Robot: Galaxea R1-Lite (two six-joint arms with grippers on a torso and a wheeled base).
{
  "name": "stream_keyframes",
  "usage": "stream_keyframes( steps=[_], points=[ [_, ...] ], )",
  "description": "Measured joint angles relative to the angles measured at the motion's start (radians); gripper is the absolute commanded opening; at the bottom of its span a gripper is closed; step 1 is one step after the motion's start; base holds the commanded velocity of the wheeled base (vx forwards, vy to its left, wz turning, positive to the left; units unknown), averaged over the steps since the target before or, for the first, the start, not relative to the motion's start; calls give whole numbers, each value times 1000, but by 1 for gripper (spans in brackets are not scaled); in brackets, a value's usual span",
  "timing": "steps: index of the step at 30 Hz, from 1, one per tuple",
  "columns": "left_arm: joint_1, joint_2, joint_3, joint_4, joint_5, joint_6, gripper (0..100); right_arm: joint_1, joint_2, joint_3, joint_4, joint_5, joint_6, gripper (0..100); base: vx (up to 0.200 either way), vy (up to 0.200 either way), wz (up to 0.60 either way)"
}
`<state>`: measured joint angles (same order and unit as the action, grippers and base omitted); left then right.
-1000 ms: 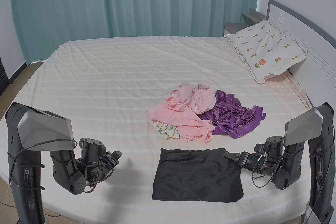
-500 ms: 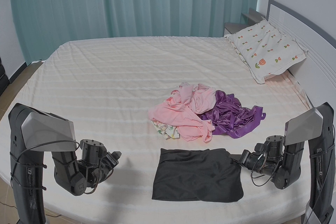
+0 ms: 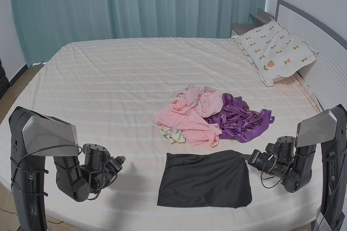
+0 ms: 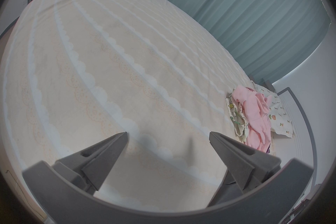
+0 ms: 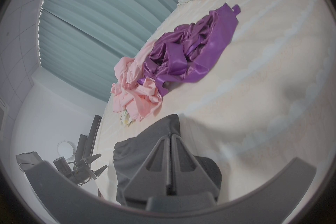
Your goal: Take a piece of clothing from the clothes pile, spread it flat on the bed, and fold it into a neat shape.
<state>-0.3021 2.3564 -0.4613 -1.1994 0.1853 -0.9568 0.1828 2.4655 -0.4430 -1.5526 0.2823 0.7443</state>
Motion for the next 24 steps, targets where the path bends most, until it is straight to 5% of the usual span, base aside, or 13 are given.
stream_keyframes(
  steps=[8,9,24],
  points=[
    [0,1,0,0,0,0,100,10,-10,-17,0,-21,-42,0,0,0,0],
    [0,1,0,0,0,0,100,11,-10,-18,0,-21,-49,100,0,0,0],
    [1,0,1,-1,6,7,100,-23,-32,86,0,25,-163,100,-27,0,0]
  ],
)
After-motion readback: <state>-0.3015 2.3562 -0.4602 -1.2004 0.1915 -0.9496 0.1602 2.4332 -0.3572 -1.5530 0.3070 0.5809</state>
